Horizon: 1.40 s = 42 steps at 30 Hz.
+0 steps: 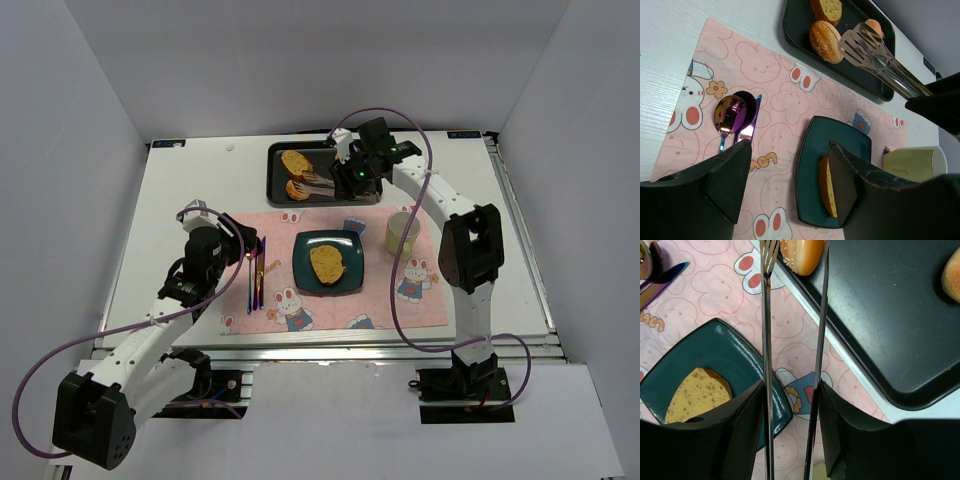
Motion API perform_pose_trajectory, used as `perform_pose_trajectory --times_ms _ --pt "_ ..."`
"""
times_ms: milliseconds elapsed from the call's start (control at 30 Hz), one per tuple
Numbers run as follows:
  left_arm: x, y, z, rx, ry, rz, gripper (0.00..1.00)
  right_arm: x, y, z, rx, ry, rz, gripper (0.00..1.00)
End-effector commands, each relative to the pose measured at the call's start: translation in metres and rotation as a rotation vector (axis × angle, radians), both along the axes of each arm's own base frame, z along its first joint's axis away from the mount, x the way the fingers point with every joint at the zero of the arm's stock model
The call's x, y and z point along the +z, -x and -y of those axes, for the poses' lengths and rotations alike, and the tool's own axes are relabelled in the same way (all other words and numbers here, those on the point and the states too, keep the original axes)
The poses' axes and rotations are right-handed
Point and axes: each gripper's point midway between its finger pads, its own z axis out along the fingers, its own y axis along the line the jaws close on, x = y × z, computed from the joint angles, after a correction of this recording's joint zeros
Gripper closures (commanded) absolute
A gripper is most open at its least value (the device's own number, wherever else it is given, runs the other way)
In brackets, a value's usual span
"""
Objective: Place the bread
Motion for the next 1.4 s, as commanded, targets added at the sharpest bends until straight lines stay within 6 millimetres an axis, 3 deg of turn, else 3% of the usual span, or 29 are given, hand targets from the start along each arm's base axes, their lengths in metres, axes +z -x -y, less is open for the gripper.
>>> perform_pose_trajectory --times_ms 0,233,533,733,900,1033,1367 --pt "0.013 -0.004 -0.001 0.005 -0.004 0.024 0.28 0.007 -0.016 -0.009 -0.023 -0.019 0.042 0.49" --pt "0.012 -0.003 -0.002 0.010 -0.005 0.021 0.28 -0.006 -0.015 -0.018 -0.006 -0.021 0.009 0.51" --pt "0.013 -0.002 -0.003 0.013 -0.003 0.026 0.28 -0.013 -0.006 -0.018 -0.007 -0.033 -0.040 0.61" --pt "0.012 0.001 -0.005 0.019 -0.001 0.029 0.28 -0.009 -0.002 -0.018 -0.007 -0.049 -0.050 0.74" --pt "0.014 0.001 -0.006 0.021 0.004 0.035 0.28 0.009 -0.001 -0.018 -0.012 -0.095 -0.032 0.84" --pt "0.014 0.001 -0.005 0.021 0.004 0.035 0.28 0.022 -0.003 -0.018 -0.004 -0.108 -0.001 0.82" --pt "0.012 0.000 -0.005 0.020 -0.001 0.031 0.28 0.043 -0.011 -0.009 0.018 -0.076 0.135 0.61"
